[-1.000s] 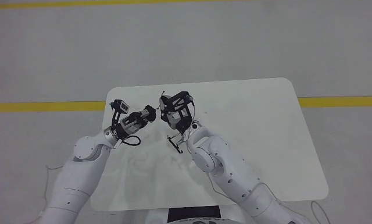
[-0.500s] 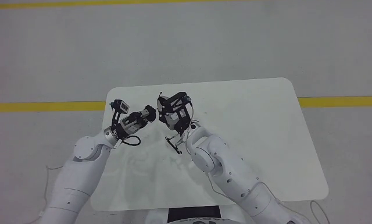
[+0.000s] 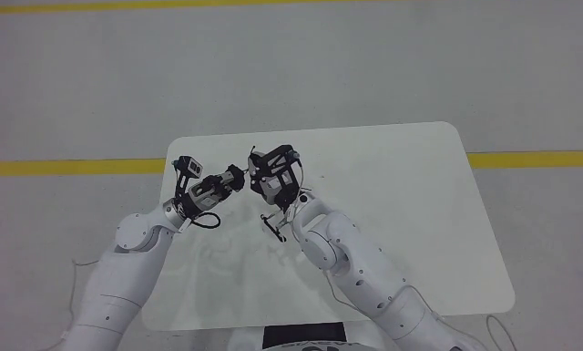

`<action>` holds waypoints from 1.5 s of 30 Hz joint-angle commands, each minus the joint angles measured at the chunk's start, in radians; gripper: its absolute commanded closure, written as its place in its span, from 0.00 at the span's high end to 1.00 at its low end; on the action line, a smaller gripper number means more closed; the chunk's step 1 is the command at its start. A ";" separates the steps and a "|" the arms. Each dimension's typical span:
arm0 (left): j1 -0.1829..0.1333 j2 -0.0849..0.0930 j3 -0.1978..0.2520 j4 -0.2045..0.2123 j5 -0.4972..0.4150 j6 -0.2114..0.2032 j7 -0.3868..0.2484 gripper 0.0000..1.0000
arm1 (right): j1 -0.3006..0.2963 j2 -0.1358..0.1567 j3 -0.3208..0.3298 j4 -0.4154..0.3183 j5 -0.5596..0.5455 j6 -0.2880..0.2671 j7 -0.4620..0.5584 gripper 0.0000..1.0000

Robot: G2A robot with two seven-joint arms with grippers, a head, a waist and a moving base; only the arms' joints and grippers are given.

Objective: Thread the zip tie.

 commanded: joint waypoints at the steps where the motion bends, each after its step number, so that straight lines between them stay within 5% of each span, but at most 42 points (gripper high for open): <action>1: 0.000 0.000 0.000 0.000 0.000 0.000 0.000 0.00 | -0.001 0.000 0.001 -0.002 -0.001 -0.002 0.000 0.00; 27: 0.000 0.000 0.000 0.000 0.000 0.000 0.000 0.00 | -0.010 -0.008 -0.013 0.021 0.003 -0.007 0.012 0.00; 28: 0.000 0.000 0.000 0.000 0.000 0.000 0.000 0.00 | -0.009 -0.008 -0.014 0.021 0.000 -0.011 0.016 0.07; 30: 0.000 0.000 0.000 0.000 0.000 0.000 0.000 0.00 | -0.009 -0.008 -0.016 0.016 -0.014 -0.012 0.023 1.00; 45: 0.000 0.000 0.000 0.000 0.000 0.000 0.000 0.00 | -0.063 0.012 0.020 -0.076 -0.111 -0.046 0.008 1.00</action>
